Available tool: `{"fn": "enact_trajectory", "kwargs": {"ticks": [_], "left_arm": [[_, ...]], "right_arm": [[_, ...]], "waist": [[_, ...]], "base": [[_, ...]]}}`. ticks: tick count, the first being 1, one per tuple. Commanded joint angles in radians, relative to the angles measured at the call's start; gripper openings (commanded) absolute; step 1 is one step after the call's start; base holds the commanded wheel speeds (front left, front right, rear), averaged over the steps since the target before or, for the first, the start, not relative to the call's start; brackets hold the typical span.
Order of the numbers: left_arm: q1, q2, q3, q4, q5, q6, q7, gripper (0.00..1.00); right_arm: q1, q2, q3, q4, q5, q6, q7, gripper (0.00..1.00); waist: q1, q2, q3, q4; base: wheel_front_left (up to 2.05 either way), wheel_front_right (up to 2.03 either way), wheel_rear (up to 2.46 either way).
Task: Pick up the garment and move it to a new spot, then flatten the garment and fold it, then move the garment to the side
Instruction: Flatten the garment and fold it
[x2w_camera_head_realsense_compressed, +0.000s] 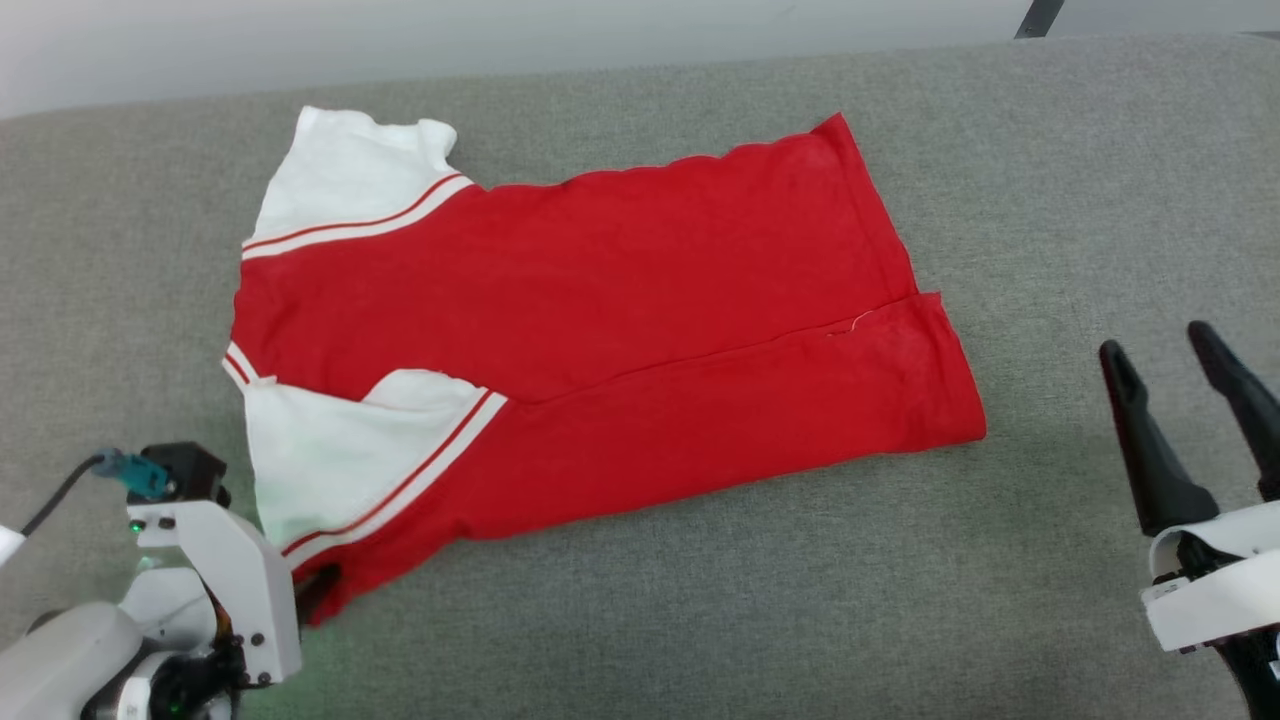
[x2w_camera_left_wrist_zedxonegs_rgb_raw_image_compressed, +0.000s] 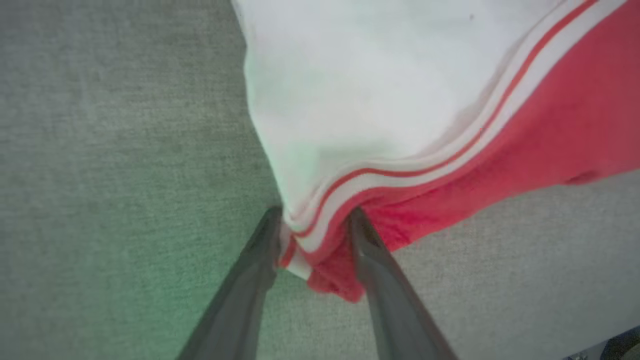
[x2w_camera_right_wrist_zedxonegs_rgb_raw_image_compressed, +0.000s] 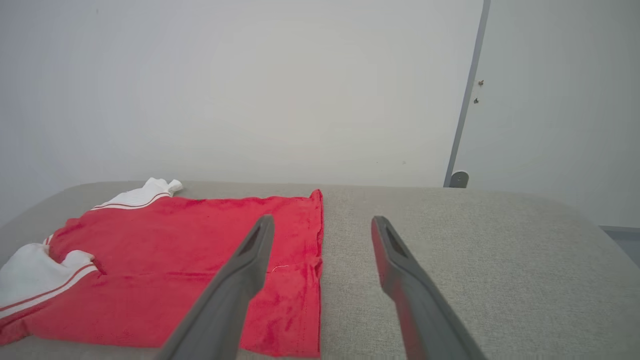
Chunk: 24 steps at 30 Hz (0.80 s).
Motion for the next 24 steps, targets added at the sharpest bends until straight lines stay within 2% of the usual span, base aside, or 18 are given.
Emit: {"fn": "enact_trajectory", "kwargs": {"ticks": [1, 7, 15, 24], "left_arm": [[0.011, -0.036, -0.025, 0.013, 0.003, -0.018, 0.012, 0.00], [-0.014, -0.058, -0.026, 0.041, 0.015, -0.042, 0.008, 0.00], [-0.057, -0.117, -0.055, 0.065, 0.056, -0.068, 0.025, 0.00], [-0.104, -0.175, -0.086, 0.096, 0.097, -0.107, 0.035, 0.00]], "right_arm": [[0.002, -0.003, 0.006, 0.005, 0.016, -0.001, 0.011, 1.00], [0.001, -0.025, 0.031, 0.042, 0.046, -0.001, 0.146, 1.00], [-0.046, -0.064, 0.053, 0.146, 0.081, -0.001, 0.366, 1.00], [-0.113, -0.088, 0.081, 0.282, 0.078, -0.001, 0.446, 1.00]], "waist": [[0.0000, -0.0001, 0.000, 0.001], [0.0000, -0.0001, 0.005, 0.014], [0.0000, -0.0001, 0.003, 0.072], [0.0000, -0.0001, 0.009, 0.147]], "base": [[0.00, 0.00, 0.00], [0.00, 0.00, 0.00], [0.00, 0.00, 0.00], [0.00, 0.00, 0.00]]}}
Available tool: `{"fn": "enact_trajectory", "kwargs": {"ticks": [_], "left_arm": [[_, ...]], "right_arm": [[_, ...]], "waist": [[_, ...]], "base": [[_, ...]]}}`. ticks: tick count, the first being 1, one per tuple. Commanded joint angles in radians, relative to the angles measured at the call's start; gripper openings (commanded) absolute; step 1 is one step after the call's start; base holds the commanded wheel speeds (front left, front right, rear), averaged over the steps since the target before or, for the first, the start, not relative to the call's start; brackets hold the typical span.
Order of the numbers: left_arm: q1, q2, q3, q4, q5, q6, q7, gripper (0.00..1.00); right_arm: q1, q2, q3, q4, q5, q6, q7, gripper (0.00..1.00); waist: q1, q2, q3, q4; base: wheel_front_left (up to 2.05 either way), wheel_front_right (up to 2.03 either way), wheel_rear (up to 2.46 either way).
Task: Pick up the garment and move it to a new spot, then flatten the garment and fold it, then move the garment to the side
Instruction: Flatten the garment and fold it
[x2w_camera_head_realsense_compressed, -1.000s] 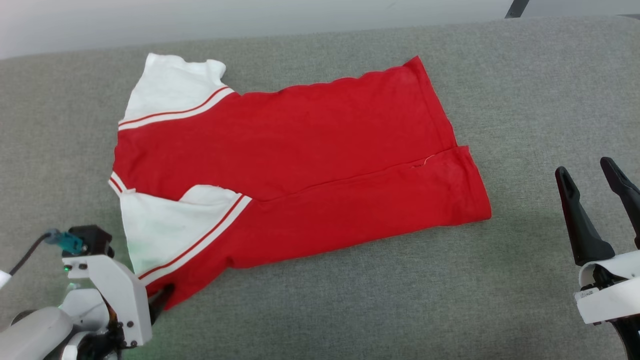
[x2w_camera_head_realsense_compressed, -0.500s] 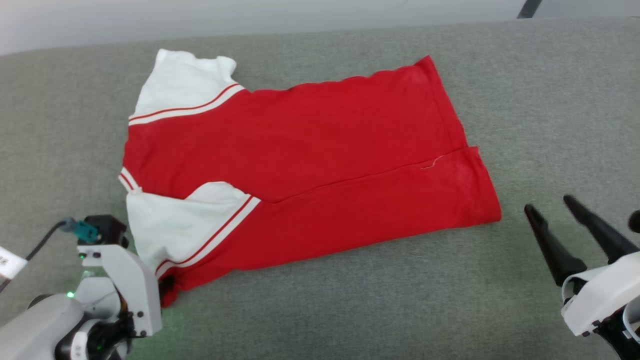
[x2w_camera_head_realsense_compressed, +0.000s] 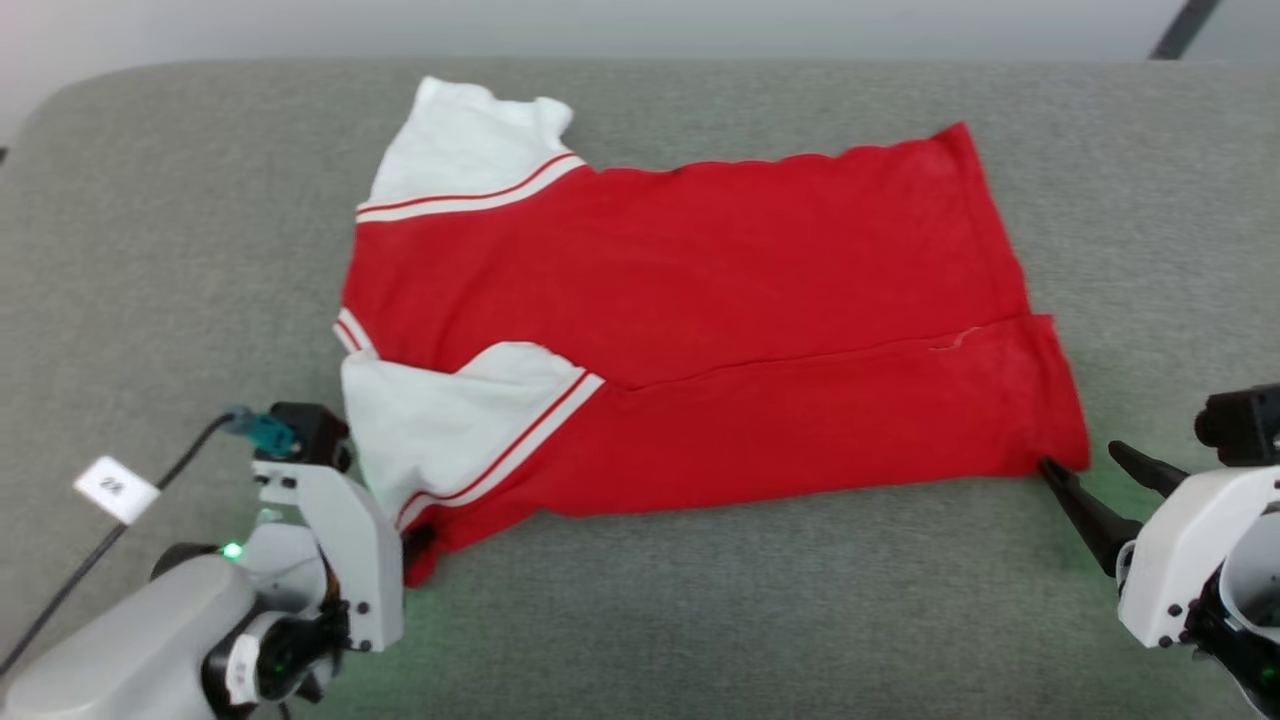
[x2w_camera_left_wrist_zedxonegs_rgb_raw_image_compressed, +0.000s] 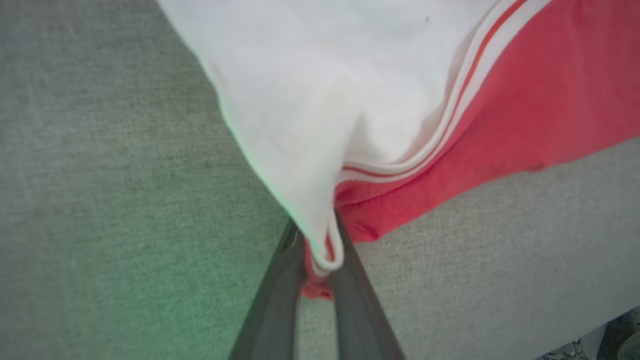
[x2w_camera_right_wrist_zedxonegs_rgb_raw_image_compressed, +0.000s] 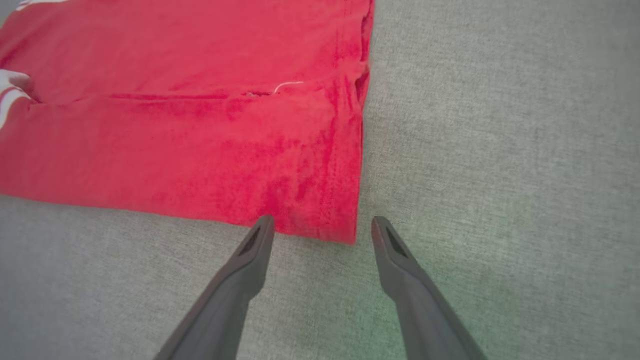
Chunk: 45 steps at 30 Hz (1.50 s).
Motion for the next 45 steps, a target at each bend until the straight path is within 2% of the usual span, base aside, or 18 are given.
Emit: {"fn": "enact_trajectory", "kwargs": {"ticks": [1, 9, 10, 11, 12, 23, 32, 38, 45], "left_arm": [[0.009, -0.024, -0.021, 0.006, 0.006, -0.013, 0.007, 0.00], [-0.013, -0.059, -0.027, 0.039, 0.020, -0.039, -0.003, 0.00], [-0.015, -0.062, -0.027, 0.044, 0.020, -0.043, -0.003, 0.00], [-0.017, -0.066, -0.028, 0.049, 0.020, -0.044, -0.002, 0.00], [-0.017, -0.068, -0.028, 0.054, 0.019, -0.048, -0.003, 0.00], [-0.025, -0.077, -0.024, 0.093, 0.012, -0.072, -0.010, 0.00], [-0.028, -0.053, -0.018, 0.090, 0.002, -0.086, 0.006, 0.00], [-0.017, -0.006, -0.012, 0.039, -0.013, -0.064, 0.034, 0.00], [0.010, 0.063, -0.023, -0.072, -0.012, -0.011, 0.078, 0.00]], "right_arm": [[-0.019, -0.001, 0.008, 0.020, 0.000, -0.001, 0.005, 1.00], [-0.074, -0.009, 0.047, 0.139, -0.001, -0.001, 0.037, 1.00], [-0.080, -0.008, 0.051, 0.149, -0.001, -0.001, 0.038, 0.76], [-0.084, -0.006, 0.053, 0.156, -0.002, -0.001, 0.038, 0.33], [-0.086, -0.007, 0.060, 0.163, 0.000, -0.001, 0.043, 0.00], [-0.096, -0.035, 0.062, 0.181, 0.019, -0.001, 0.069, 0.00], [-0.088, -0.059, 0.046, 0.163, 0.043, -0.001, 0.086, 0.00], [-0.069, -0.070, 0.052, 0.129, 0.056, -0.001, 0.116, 0.00], [-0.007, -0.089, 0.046, 0.058, 0.071, -0.001, 0.184, 0.00]], "waist": [[0.0000, 0.0000, 0.008, 0.026], [0.0000, 0.0000, 0.028, 0.052], [0.0000, 0.0000, 0.029, 0.053], [0.0000, 0.0000, 0.030, 0.054], [0.0000, 0.0000, 0.031, 0.055], [0.0000, 0.0000, 0.027, 0.049], [0.0000, 0.0000, 0.007, 0.042], [0.0000, 0.0000, -0.019, 0.040], [0.0000, 0.0000, -0.044, 0.043]], "base": [[0.00, 0.00, 0.00], [0.00, 0.00, 0.00], [0.00, 0.00, 0.00], [0.00, 0.00, 0.00], [0.00, 0.00, 0.00], [0.00, 0.00, 0.00], [0.00, 0.00, 0.00], [0.00, 0.00, 0.00], [0.00, 0.00, 0.00]]}}
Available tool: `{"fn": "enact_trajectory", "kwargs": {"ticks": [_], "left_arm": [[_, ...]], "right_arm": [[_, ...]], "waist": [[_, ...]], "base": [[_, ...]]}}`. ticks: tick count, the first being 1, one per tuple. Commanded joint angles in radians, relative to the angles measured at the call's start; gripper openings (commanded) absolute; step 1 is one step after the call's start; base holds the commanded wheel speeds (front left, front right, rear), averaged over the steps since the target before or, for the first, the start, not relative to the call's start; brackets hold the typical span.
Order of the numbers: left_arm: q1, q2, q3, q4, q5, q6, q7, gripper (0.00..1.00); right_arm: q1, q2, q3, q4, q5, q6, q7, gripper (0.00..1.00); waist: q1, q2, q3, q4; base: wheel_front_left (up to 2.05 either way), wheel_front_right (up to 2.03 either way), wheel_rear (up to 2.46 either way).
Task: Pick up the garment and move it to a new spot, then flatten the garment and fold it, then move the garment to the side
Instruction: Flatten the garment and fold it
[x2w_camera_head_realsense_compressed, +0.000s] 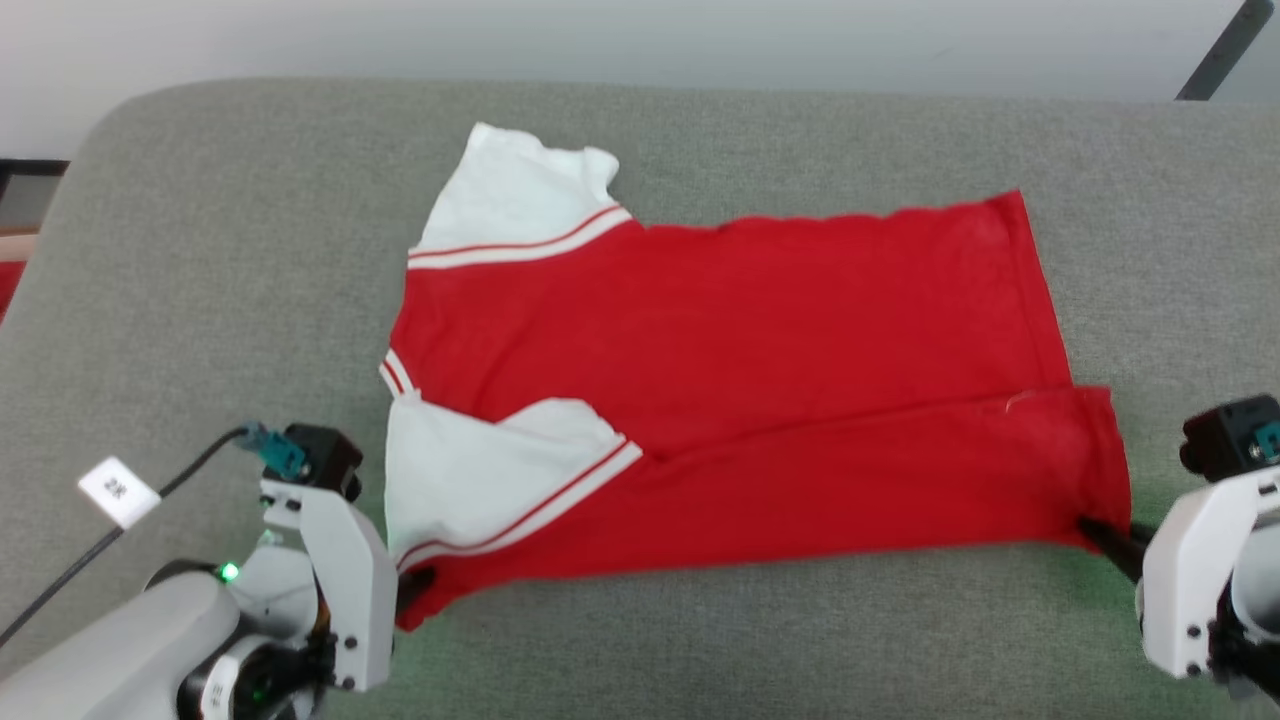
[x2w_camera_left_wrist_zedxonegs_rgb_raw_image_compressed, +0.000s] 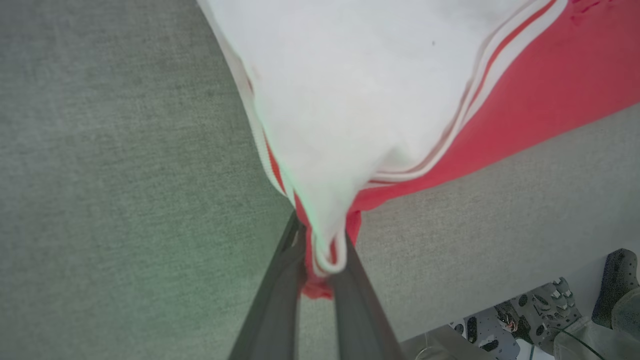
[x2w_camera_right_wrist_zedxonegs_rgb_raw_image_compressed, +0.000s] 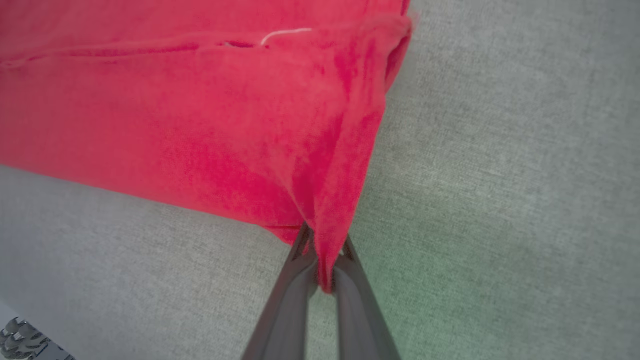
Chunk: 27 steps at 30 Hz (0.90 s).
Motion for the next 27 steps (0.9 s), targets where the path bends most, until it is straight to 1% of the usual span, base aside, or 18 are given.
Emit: {"fn": "enact_trajectory", "kwargs": {"ticks": [1, 8, 12, 17, 18, 20, 21, 22, 23, 24, 25, 27], "left_arm": [[0.018, 0.014, -0.002, -0.012, 0.000, 0.011, 0.005, 0.00], [0.051, 0.057, -0.012, -0.095, -0.003, 0.059, 0.022, 0.00], [0.058, 0.068, -0.013, -0.110, -0.001, 0.071, 0.021, 0.00], [0.062, 0.069, -0.016, -0.111, 0.000, 0.083, 0.025, 0.00], [0.063, 0.068, -0.014, -0.109, -0.002, 0.088, 0.023, 0.07], [0.060, 0.067, -0.012, -0.104, 0.005, 0.092, 0.017, 0.42], [0.059, 0.066, -0.010, -0.102, 0.003, 0.093, 0.015, 0.67], [0.058, 0.066, -0.007, -0.101, 0.002, 0.095, 0.013, 0.78], [0.056, 0.070, -0.008, -0.099, 0.007, 0.098, 0.014, 0.88], [0.053, 0.073, -0.006, -0.100, 0.006, 0.100, 0.016, 1.00], [0.052, 0.074, -0.004, -0.103, 0.003, 0.103, 0.016, 1.00], [0.050, 0.079, 0.000, -0.108, 0.001, 0.107, 0.016, 1.00]], "right_arm": [[0.024, -0.005, -0.009, -0.013, 0.004, -0.001, 0.010, 0.00], [0.126, 0.006, -0.034, -0.118, 0.019, -0.001, 0.076, 0.00], [0.174, 0.028, -0.045, -0.167, 0.013, -0.001, 0.105, 0.00], [0.203, 0.047, -0.050, -0.195, 0.008, -0.001, 0.123, 0.00], [0.203, 0.049, -0.051, -0.199, 0.006, -0.001, 0.121, 0.00], [0.198, 0.055, -0.055, -0.202, 0.005, -0.001, 0.115, 0.00], [0.196, 0.054, -0.054, -0.203, 0.002, -0.001, 0.112, 0.06], [0.193, 0.054, -0.054, -0.202, 0.000, -0.001, 0.108, 0.30], [0.191, 0.053, -0.055, -0.202, -0.001, -0.001, 0.108, 0.48], [0.189, 0.054, -0.057, -0.203, -0.002, -0.001, 0.104, 0.84], [0.186, 0.054, -0.061, -0.206, -0.004, -0.001, 0.099, 1.00], [0.183, 0.057, -0.067, -0.211, -0.005, -0.001, 0.092, 1.00]], "waist": [[0.0000, -0.0001, -0.005, 0.002], [0.0000, -0.0001, -0.013, 0.003], [0.0000, -0.0001, -0.010, -0.001], [0.0000, -0.0001, -0.008, -0.009], [0.0000, -0.0001, -0.009, -0.010], [0.0000, -0.0001, -0.009, -0.012], [0.0000, -0.0001, -0.009, -0.013], [0.0000, -0.0001, -0.010, -0.013], [0.0000, -0.0001, -0.010, -0.014], [0.0000, -0.0001, -0.011, -0.014], [0.0000, -0.0001, -0.012, -0.014], [0.0000, -0.0001, -0.014, -0.016]], "base": [[0.00, 0.00, 0.00], [0.00, 0.00, 0.00], [0.00, 0.00, 0.00], [0.00, 0.00, 0.00], [0.00, 0.00, 0.00], [0.00, 0.00, 0.00], [0.00, 0.00, 0.00], [0.00, 0.00, 0.00], [0.00, 0.00, 0.00], [0.00, 0.00, 0.00], [0.00, 0.00, 0.00], [0.00, 0.00, 0.00]]}}
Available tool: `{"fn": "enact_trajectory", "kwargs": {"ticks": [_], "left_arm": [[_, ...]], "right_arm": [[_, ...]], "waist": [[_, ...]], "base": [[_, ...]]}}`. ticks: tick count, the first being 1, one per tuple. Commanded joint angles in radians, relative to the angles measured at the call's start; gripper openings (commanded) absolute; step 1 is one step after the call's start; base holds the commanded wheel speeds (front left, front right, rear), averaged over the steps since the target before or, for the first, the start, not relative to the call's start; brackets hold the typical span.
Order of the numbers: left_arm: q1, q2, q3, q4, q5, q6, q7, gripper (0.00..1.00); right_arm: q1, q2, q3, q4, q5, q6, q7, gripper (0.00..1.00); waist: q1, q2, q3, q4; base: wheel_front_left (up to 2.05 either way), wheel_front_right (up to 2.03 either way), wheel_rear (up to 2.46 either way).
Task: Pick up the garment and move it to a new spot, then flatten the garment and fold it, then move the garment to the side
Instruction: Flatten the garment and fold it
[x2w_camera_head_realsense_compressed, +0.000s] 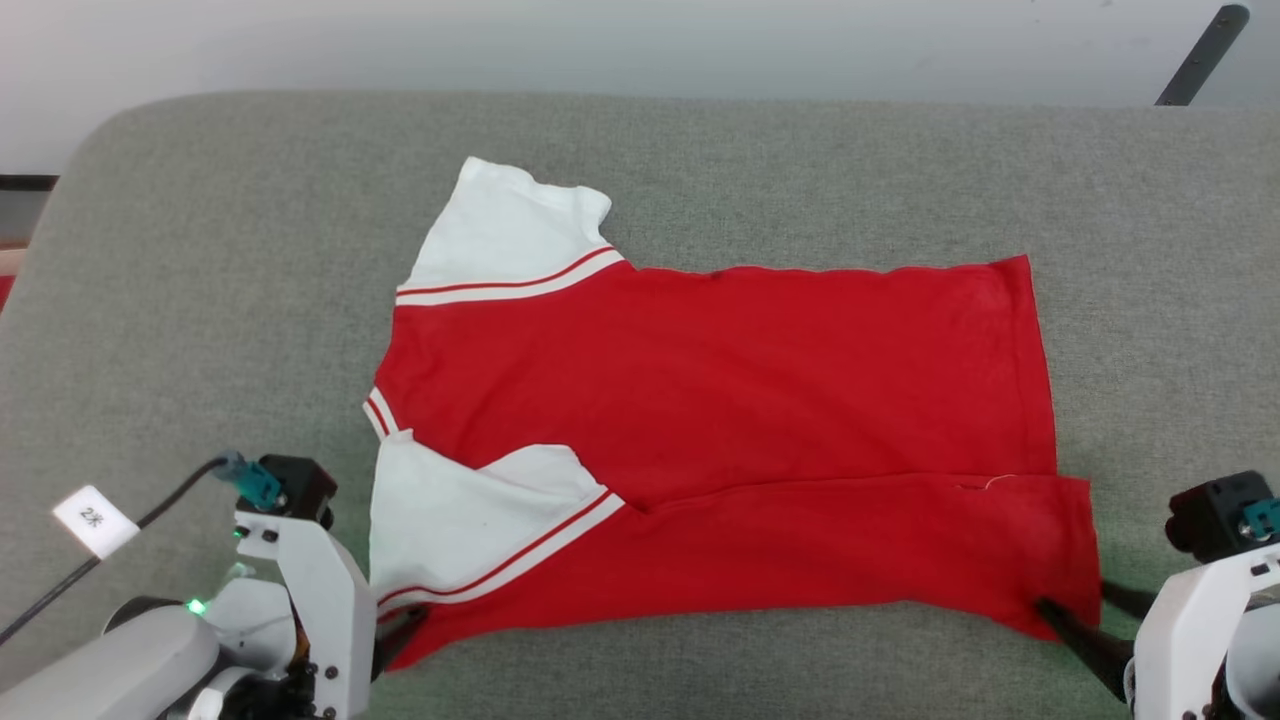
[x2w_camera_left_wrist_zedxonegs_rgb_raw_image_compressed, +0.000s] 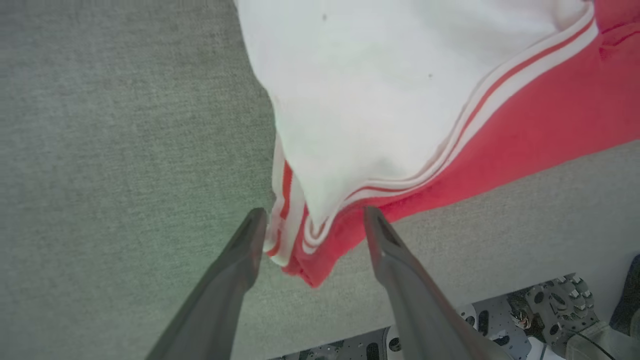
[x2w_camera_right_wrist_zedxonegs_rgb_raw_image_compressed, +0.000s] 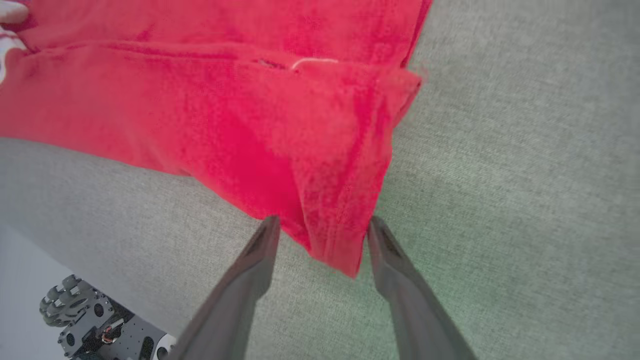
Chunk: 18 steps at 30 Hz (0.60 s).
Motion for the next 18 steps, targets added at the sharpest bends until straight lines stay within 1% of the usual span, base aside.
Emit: {"fn": "enact_trajectory", "kwargs": {"ticks": [1, 7, 11, 14, 18], "left_arm": [[-0.005, 0.006, 0.006, -0.005, -0.004, 0.007, 0.002, 1.00], [-0.022, 0.039, 0.019, -0.029, 0.000, 0.031, 0.015, 1.00], [-0.053, 0.058, 0.047, -0.049, 0.009, 0.040, 0.009, 1.00], [-0.101, 0.065, 0.072, -0.057, 0.038, 0.029, -0.015, 1.00], [-0.175, 0.058, 0.107, -0.039, 0.093, -0.013, -0.073, 1.00]], "right_arm": [[-0.008, 0.005, -0.013, -0.006, -0.006, -0.001, -0.009, 1.00], [-0.022, 0.015, -0.040, -0.034, -0.015, -0.001, -0.040, 1.00], [-0.048, 0.025, -0.059, -0.073, -0.038, -0.001, -0.110, 1.00], [-0.074, 0.030, -0.061, -0.097, -0.068, -0.001, -0.201, 1.00], [-0.116, 0.030, -0.041, -0.119, -0.102, -0.001, -0.349, 1.00]], "waist": [[0.0000, 0.0000, -0.002, 0.000], [0.0000, 0.0000, -0.005, -0.006], [0.0000, 0.0000, -0.005, -0.014], [0.0000, 0.0000, -0.001, -0.025], [0.0000, 0.0000, 0.013, -0.045]], "base": [[0.00, 0.00, 0.00], [0.00, 0.00, 0.00], [0.00, 0.00, 0.00], [0.00, 0.00, 0.00], [0.00, 0.00, 0.00]]}}
